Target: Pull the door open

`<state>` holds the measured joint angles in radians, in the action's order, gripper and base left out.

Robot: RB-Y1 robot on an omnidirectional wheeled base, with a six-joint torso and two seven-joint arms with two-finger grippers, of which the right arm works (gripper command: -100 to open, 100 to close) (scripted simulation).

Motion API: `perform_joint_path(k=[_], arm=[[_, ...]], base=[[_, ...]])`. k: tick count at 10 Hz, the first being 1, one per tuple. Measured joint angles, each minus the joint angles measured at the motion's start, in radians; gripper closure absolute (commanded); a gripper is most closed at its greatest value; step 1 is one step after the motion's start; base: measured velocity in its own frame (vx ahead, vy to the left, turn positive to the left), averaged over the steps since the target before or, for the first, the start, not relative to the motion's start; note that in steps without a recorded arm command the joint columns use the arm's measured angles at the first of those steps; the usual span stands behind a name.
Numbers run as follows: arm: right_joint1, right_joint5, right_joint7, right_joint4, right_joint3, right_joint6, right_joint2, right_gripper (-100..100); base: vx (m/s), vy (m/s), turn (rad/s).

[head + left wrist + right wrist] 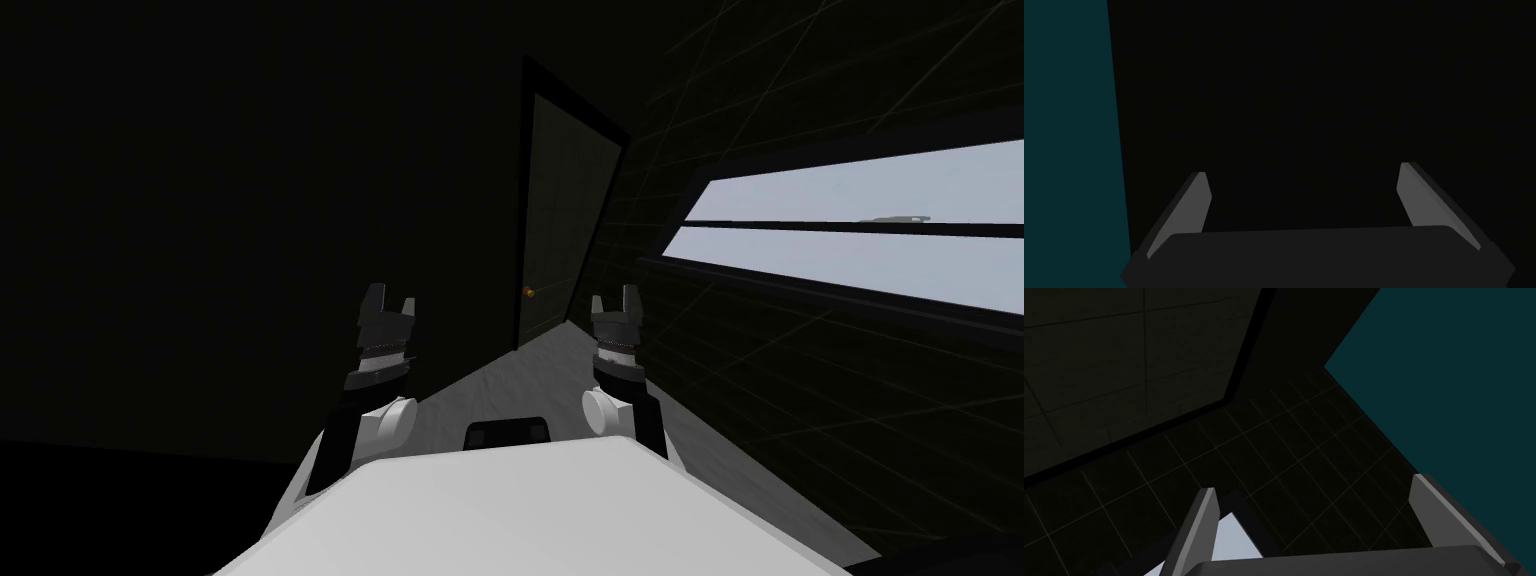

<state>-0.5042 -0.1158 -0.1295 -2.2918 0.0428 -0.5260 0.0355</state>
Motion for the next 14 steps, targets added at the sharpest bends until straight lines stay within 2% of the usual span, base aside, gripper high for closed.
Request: perform_joint_path(k=[6,14], arm=[[0.04,0.04,-0.071,0.121,-0.001,-0.032,-0.03,-100],[0.129,0.105,-0.193,0.334,-0.014,-0.086,-0.075,-100]], base=[[0.063,-0.02,0.018],[0.061,-0.02,0.019]])
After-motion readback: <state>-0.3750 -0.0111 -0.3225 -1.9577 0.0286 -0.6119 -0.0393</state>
